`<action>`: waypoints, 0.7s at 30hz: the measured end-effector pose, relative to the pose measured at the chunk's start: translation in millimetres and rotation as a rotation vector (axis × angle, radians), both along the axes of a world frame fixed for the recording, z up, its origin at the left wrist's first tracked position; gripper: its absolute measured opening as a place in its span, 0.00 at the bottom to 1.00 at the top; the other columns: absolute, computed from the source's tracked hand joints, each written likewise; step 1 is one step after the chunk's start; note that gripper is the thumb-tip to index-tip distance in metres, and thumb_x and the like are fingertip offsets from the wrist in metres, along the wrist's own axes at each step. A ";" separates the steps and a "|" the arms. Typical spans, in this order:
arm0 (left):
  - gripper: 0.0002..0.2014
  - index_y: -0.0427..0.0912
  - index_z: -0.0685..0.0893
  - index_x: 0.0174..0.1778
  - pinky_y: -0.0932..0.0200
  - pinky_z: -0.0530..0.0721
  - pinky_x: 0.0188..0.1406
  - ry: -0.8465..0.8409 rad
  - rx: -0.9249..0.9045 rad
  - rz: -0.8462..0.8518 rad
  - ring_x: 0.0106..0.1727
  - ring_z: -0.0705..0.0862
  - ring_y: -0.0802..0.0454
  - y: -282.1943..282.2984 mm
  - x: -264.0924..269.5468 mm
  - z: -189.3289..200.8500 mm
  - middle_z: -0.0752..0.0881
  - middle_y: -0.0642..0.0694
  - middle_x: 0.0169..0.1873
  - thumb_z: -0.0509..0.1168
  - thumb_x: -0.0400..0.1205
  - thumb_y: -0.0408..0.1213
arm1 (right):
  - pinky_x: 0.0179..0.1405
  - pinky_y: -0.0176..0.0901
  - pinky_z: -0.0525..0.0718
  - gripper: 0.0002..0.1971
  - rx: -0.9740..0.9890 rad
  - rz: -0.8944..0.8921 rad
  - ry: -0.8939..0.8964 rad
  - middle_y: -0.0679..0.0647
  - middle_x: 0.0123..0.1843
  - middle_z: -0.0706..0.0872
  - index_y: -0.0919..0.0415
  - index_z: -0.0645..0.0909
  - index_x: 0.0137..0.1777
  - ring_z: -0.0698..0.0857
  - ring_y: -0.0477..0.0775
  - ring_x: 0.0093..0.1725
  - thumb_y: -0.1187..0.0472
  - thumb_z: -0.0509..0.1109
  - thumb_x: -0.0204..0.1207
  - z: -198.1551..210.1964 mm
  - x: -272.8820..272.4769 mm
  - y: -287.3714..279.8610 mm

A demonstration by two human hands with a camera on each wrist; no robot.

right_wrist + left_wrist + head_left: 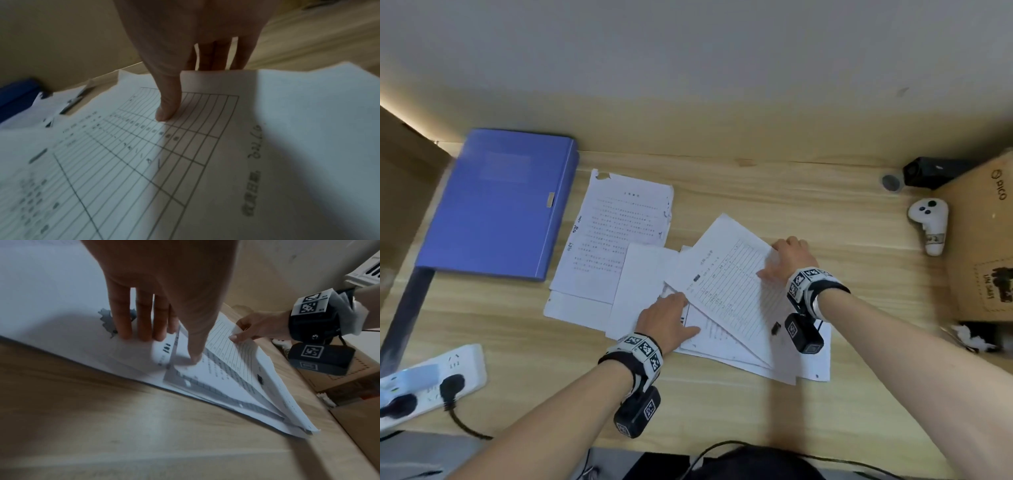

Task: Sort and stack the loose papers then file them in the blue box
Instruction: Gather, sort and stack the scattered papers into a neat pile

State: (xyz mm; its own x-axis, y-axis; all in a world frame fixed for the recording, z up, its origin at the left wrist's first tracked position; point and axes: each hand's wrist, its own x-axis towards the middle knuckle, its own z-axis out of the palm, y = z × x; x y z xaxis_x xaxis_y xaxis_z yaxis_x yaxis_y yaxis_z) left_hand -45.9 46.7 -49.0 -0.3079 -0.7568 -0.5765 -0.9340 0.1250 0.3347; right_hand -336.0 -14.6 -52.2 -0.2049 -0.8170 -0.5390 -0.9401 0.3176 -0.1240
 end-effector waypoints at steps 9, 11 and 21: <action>0.25 0.48 0.72 0.64 0.48 0.79 0.54 0.040 -0.034 0.041 0.63 0.77 0.48 -3.3 -9.8 -5.3 0.78 0.50 0.62 0.75 0.75 0.46 | 0.43 0.43 0.70 0.09 -0.392 -0.255 -0.239 0.54 0.45 0.81 0.65 0.82 0.56 0.77 0.56 0.44 0.66 0.63 0.80 18.1 -63.3 11.0; 0.23 0.48 0.72 0.63 0.49 0.79 0.52 0.045 -0.041 0.033 0.62 0.77 0.48 -5.7 -10.6 -6.4 0.78 0.50 0.61 0.74 0.76 0.45 | 0.44 0.43 0.70 0.08 -0.386 -0.275 -0.260 0.54 0.45 0.81 0.67 0.82 0.56 0.78 0.56 0.45 0.67 0.65 0.80 24.3 -77.8 14.4; 0.18 0.49 0.74 0.63 0.50 0.80 0.54 0.119 -0.017 0.048 0.57 0.78 0.49 -10.3 -4.5 -11.0 0.77 0.52 0.54 0.69 0.79 0.36 | 0.48 0.49 0.86 0.08 -0.057 -0.034 -0.305 0.51 0.51 0.86 0.50 0.82 0.53 0.85 0.55 0.48 0.56 0.73 0.75 8.4 -47.9 50.5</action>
